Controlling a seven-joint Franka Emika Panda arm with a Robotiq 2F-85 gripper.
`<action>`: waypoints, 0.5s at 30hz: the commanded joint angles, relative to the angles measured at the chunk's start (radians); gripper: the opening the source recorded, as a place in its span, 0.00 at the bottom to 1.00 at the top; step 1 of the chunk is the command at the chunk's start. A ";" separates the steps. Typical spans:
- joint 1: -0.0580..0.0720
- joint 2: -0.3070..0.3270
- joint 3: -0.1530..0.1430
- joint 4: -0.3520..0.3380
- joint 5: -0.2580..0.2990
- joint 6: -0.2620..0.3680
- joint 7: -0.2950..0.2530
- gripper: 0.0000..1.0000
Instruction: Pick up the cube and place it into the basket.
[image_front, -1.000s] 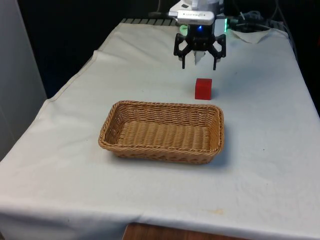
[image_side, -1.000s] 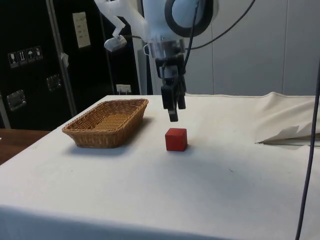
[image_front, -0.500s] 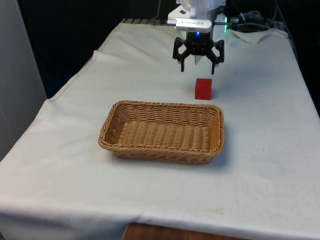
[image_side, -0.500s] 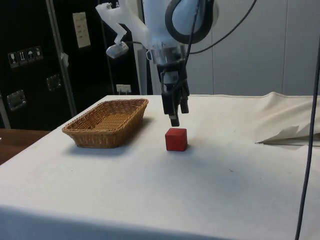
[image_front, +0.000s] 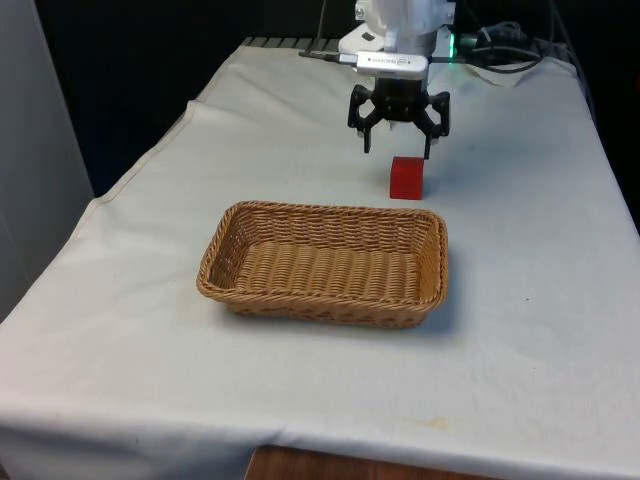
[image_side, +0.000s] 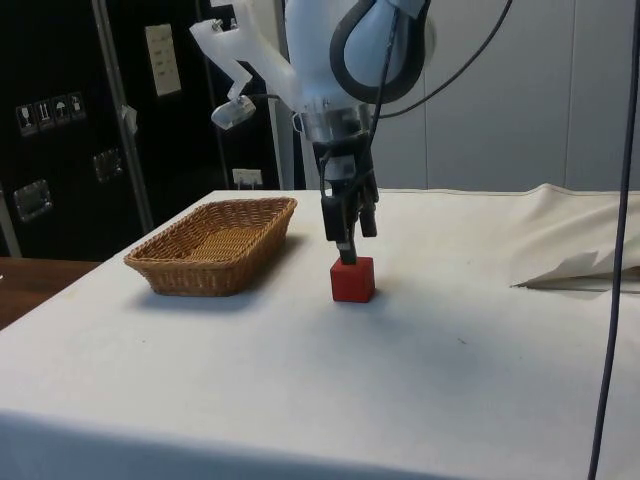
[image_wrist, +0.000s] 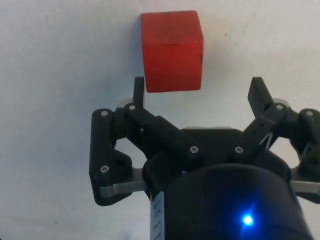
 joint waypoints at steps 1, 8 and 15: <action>0.002 0.007 0.003 0.000 0.001 0.017 0.006 1.00; 0.008 0.028 0.013 -0.004 0.001 0.057 0.007 1.00; 0.011 0.063 0.025 -0.004 0.001 0.105 0.009 1.00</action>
